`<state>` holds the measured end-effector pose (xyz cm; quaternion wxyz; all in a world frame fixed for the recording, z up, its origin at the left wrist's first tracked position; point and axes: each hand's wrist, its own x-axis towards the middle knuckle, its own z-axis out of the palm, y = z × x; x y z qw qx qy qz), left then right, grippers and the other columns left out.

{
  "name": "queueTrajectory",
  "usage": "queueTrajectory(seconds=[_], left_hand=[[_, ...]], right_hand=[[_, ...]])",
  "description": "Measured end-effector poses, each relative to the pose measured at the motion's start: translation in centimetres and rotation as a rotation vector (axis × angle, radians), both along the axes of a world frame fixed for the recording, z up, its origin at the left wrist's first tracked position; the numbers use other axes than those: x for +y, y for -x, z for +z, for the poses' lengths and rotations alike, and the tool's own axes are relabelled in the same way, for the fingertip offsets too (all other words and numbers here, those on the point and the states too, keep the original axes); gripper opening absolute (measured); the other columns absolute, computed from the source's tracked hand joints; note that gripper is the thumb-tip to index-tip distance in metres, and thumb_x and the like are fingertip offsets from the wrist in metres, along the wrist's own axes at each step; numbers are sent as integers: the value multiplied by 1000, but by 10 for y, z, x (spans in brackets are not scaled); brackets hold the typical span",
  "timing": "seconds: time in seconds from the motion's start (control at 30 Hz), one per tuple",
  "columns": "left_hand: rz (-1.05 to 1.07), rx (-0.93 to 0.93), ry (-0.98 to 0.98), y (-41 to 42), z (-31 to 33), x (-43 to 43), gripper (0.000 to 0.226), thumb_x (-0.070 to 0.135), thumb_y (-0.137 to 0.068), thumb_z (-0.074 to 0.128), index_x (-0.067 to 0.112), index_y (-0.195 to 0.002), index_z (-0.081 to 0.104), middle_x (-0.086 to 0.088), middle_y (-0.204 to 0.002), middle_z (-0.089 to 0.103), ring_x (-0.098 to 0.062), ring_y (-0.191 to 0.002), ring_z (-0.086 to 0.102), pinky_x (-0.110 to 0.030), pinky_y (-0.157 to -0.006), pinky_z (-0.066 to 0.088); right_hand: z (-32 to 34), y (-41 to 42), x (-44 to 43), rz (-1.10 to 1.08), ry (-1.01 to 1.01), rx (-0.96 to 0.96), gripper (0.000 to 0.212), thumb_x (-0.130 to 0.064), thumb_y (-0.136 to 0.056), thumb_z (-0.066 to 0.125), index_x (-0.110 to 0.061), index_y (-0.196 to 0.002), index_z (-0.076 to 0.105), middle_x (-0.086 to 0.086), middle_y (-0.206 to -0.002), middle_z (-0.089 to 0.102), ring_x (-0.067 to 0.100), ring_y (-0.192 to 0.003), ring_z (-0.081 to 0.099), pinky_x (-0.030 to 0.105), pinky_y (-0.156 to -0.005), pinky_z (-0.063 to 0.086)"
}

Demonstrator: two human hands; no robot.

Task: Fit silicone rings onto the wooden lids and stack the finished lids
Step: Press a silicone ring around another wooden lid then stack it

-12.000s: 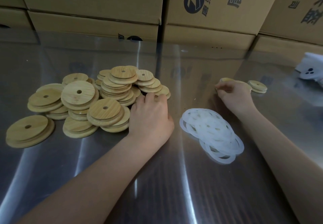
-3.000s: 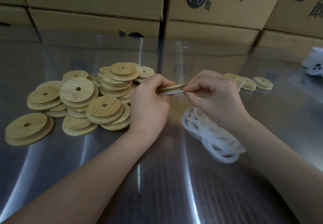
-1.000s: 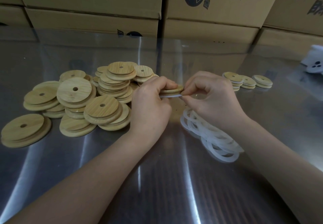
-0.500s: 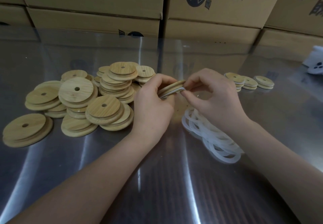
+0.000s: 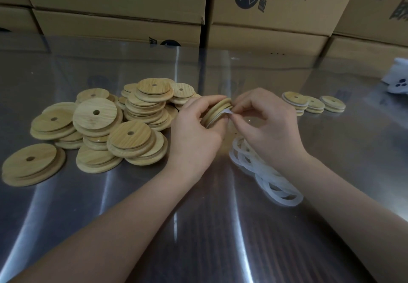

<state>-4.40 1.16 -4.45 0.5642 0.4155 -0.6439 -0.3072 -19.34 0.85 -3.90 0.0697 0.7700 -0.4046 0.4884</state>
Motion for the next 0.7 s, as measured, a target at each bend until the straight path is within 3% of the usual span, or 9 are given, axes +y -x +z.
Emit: queueTrajectory(seconds=[0.3, 0.43, 0.57, 0.7], left_hand=[[86, -165, 142, -3, -5, -7, 38, -8, -79, 66, 18, -106, 74, 9, -97, 70, -3, -96, 62, -16, -86, 48], [84, -165, 167, -4, -7, -12, 39, -12, -77, 66, 16, -102, 75, 12, -93, 69, -2, -94, 63, -19, -86, 50], [71, -163, 179, -3, -8, -14, 38, -12, -76, 66, 16, -99, 76, 15, -93, 67, 0, -95, 62, -15, -87, 48], [53, -163, 181, -2, -9, -13, 38, -14, -76, 64, 14, -99, 75, 9, -96, 70, -1, -97, 61, -16, -88, 47]], right_hand=[[2, 3, -3, 19, -8, 33, 11, 10, -71, 74, 1, -71, 67, 11, -77, 65, 25, -75, 64, 39, -66, 54], [5, 3, -1, 1, -54, 16, 13, 9, -69, 75, -1, -70, 68, 9, -74, 65, 22, -72, 64, 27, -66, 52], [10, 6, -1, -10, -119, 0, 12, 6, -69, 76, -3, -67, 68, 8, -73, 65, 21, -70, 63, 34, -64, 51], [14, 10, -1, -5, -160, 35, 13, 6, -69, 76, -3, -66, 68, 8, -73, 64, 20, -70, 62, 31, -65, 50]])
